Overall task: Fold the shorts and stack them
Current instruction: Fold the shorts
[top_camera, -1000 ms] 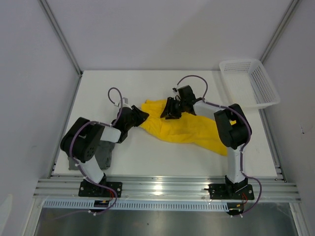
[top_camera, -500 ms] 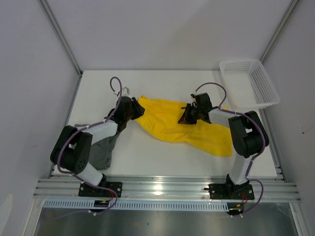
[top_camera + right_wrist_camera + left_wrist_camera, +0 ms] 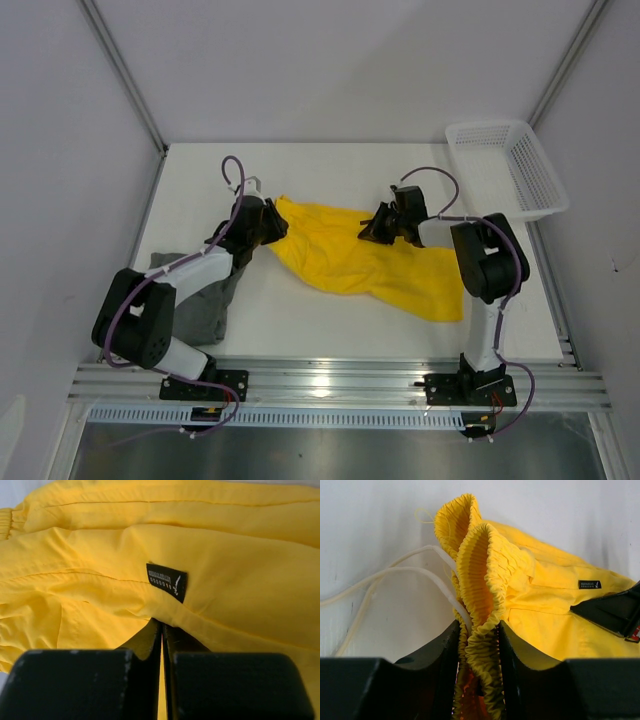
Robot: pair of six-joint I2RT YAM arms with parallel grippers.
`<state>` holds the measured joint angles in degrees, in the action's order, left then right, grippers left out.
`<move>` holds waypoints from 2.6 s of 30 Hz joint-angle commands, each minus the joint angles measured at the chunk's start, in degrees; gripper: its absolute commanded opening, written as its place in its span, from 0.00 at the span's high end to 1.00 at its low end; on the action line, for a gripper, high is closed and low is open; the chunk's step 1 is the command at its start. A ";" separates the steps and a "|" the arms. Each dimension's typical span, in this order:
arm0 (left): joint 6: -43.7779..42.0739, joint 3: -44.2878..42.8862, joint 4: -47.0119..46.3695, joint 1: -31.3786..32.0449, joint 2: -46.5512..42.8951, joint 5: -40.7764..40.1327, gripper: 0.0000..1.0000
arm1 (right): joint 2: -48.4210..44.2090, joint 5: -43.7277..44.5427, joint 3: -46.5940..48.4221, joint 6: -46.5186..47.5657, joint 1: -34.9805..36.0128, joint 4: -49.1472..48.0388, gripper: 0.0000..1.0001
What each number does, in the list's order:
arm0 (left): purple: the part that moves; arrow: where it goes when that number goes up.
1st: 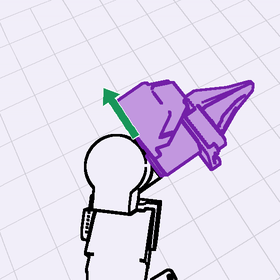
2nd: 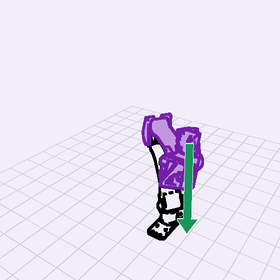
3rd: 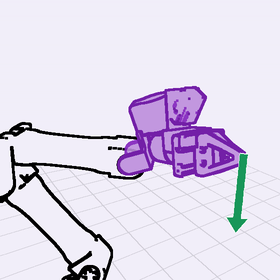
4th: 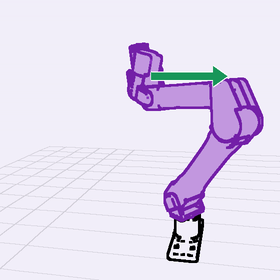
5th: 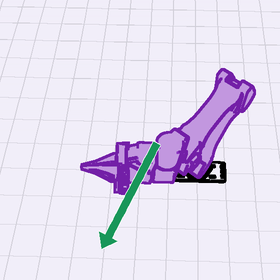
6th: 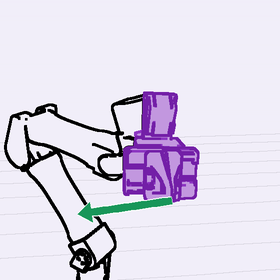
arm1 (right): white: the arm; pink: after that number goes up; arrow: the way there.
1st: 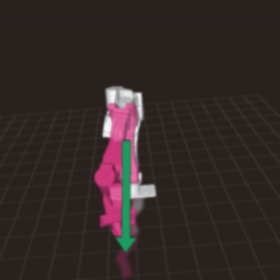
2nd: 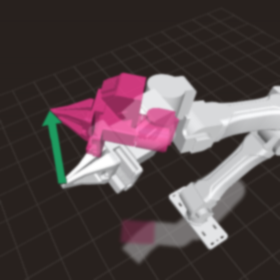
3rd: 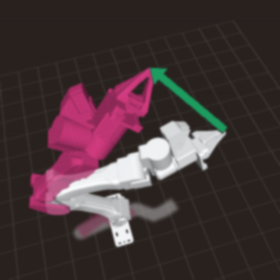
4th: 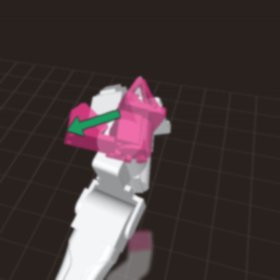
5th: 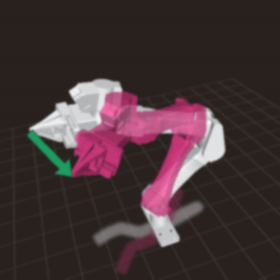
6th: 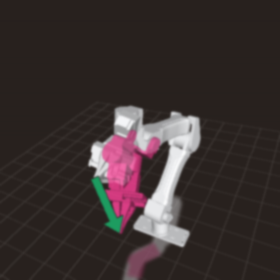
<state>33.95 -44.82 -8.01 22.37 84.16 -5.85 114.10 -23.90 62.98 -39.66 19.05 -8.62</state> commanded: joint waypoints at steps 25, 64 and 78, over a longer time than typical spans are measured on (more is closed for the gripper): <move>-8.73 -7.04 7.31 0.48 -8.40 -5.32 1.00 | -8.27 12.38 -5.06 -1.04 6.26 -5.02 0.95; -13.74 -10.64 11.79 0.39 -9.01 -4.70 1.00 | -13.29 8.61 -7.96 4.50 15.49 7.48 1.00; -13.74 -10.90 12.31 0.39 -9.45 -5.14 1.00 | -17.87 14.05 -12.26 1.43 23.66 13.11 1.00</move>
<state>21.71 -53.28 5.06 22.74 77.49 -9.93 97.19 -12.75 52.93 -36.75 40.60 2.92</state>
